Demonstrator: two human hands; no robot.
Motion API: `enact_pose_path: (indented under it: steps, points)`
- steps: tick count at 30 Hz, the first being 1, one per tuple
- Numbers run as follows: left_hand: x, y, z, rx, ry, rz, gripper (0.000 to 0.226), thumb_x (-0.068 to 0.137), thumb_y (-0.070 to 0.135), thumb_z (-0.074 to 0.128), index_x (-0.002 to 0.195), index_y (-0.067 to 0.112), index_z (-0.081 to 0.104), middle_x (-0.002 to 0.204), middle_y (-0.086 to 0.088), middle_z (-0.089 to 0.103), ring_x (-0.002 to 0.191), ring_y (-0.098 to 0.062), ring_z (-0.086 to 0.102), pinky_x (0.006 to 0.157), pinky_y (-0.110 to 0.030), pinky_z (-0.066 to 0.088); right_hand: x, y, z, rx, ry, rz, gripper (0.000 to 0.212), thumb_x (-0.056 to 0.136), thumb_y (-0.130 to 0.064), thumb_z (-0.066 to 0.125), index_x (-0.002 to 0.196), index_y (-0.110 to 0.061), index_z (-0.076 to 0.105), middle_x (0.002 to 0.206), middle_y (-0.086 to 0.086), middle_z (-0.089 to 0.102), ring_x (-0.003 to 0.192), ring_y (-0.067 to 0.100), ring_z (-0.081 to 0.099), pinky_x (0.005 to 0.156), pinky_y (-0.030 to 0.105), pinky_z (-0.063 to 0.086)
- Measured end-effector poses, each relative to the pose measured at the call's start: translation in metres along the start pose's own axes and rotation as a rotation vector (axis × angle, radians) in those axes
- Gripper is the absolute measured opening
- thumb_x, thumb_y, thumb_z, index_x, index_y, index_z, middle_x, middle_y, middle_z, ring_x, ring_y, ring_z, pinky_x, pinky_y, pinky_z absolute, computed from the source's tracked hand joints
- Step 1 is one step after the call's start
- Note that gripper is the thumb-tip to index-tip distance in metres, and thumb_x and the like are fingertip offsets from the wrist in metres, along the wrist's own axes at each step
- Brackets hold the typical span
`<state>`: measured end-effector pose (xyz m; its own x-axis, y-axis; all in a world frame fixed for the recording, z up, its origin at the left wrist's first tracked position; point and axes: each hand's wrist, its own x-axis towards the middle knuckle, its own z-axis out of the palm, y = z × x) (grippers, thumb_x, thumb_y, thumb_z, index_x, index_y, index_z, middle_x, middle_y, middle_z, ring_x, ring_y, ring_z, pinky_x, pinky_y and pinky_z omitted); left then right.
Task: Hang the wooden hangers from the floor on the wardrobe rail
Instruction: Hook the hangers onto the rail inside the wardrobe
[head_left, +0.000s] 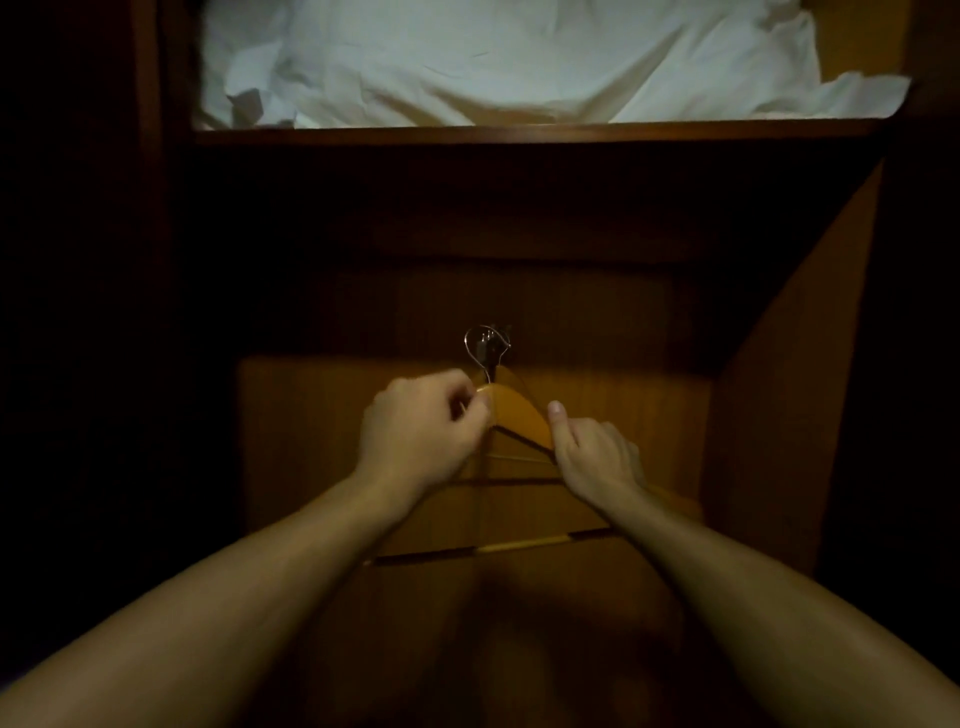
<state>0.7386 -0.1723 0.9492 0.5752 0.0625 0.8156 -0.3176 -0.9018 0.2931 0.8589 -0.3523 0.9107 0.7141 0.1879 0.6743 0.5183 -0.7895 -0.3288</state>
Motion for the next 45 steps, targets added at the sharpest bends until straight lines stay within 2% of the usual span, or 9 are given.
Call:
enact_pose_path:
  steps: [3,8,16,21,26,33,36,40,45]
  points:
    - [0.007,-0.014,-0.012,-0.277,-0.029,-0.286,0.016,0.098,0.028,0.054,0.084,0.025,0.062,0.081,0.007,0.062,0.074,-0.009,0.060,0.062,-0.026,0.049,-0.005,0.011,0.000,0.036,-0.007,0.004,0.063,0.104,-0.053,0.020,0.055,-0.022,0.045,0.052,-0.006,0.044,0.047,0.014,0.046,0.057,0.030,0.040]
    - [0.002,-0.020,-0.018,-0.726,-0.649,-0.399,0.035,0.093,-0.001,0.052,0.115,0.026,0.059,0.106,-0.001,0.061,0.069,-0.008,0.064,0.057,-0.022,0.048,-0.010,0.018,-0.003,0.424,-0.168,0.012,0.057,0.106,-0.042,0.033,0.053,-0.023,0.044,0.042,-0.012,0.038,0.038,0.007,0.036,0.048,0.027,0.032]
    - [0.008,0.005,-0.008,-1.398,-0.485,-0.328,0.041,0.101,0.036,0.034,0.118,0.013,0.063,0.115,-0.005,0.073,0.111,-0.023,0.066,0.086,-0.034,0.056,-0.022,-0.013,0.000,0.736,-0.376,0.066,0.061,0.091,-0.057,0.032,0.078,-0.006,0.063,0.053,0.003,0.049,0.046,0.018,0.045,0.051,0.030,0.037]
    - [0.016,0.017,0.002,-1.284,-0.273,-0.288,0.035,0.106,0.023,0.030,0.089,0.009,0.057,0.073,-0.005,0.066,0.083,-0.024,0.063,0.084,-0.039,0.051,-0.020,-0.024,-0.001,0.737,-0.407,0.086,0.063,0.092,-0.061,0.033,0.069,-0.011,0.063,0.055,0.006,0.059,0.053,0.023,0.056,0.069,0.043,0.047]
    - [0.015,0.032,0.017,-1.158,-0.188,-0.328,0.035,0.105,0.024,0.038,0.080,0.011,0.058,0.062,-0.001,0.059,0.058,-0.012,0.057,0.061,-0.025,0.051,-0.009,-0.038,-0.017,0.807,-0.399,0.106,0.042,0.104,-0.042,0.037,0.084,-0.024,0.070,0.093,0.000,0.072,0.101,0.024,0.065,0.103,0.056,0.045]
    - [0.015,0.041,0.040,-0.652,0.002,-0.211,0.031,0.102,0.031,0.045,0.076,0.023,0.060,0.068,-0.003,0.062,0.065,-0.020,0.062,0.069,-0.044,0.055,-0.020,-0.040,-0.077,0.832,-0.705,0.132,0.052,0.076,-0.076,0.057,0.101,-0.032,0.067,0.098,-0.006,0.073,0.090,0.014,0.072,0.080,0.033,0.054]
    - [0.018,0.040,0.046,-0.543,0.008,-0.201,0.032,0.101,0.035,0.046,0.075,0.025,0.061,0.068,0.005,0.063,0.070,-0.019,0.064,0.082,-0.053,0.053,-0.027,-0.037,-0.088,0.600,-0.915,0.154,0.041,0.080,-0.043,0.076,0.116,-0.035,0.057,0.115,0.002,0.067,0.096,0.022,0.072,0.077,0.039,0.061]
    - [0.025,0.039,0.051,-0.551,-0.108,-0.169,0.032,0.102,0.035,0.046,0.077,0.025,0.063,0.071,0.005,0.067,0.071,-0.016,0.066,0.077,-0.047,0.056,-0.032,-0.032,-0.082,0.468,-0.701,0.204,0.018,0.094,-0.020,0.061,0.111,-0.024,0.054,0.095,0.007,0.065,0.070,0.020,0.064,0.062,0.037,0.054]
    - [0.027,0.029,0.050,-0.910,-0.312,-0.145,0.034,0.103,0.027,0.047,0.078,0.015,0.066,0.078,-0.006,0.067,0.072,-0.018,0.060,0.069,-0.039,0.048,-0.035,-0.019,-0.078,0.556,-0.597,0.173,0.030,0.096,-0.047,0.057,0.106,-0.019,0.058,0.075,0.001,0.054,0.054,0.011,0.045,0.048,0.027,0.034]
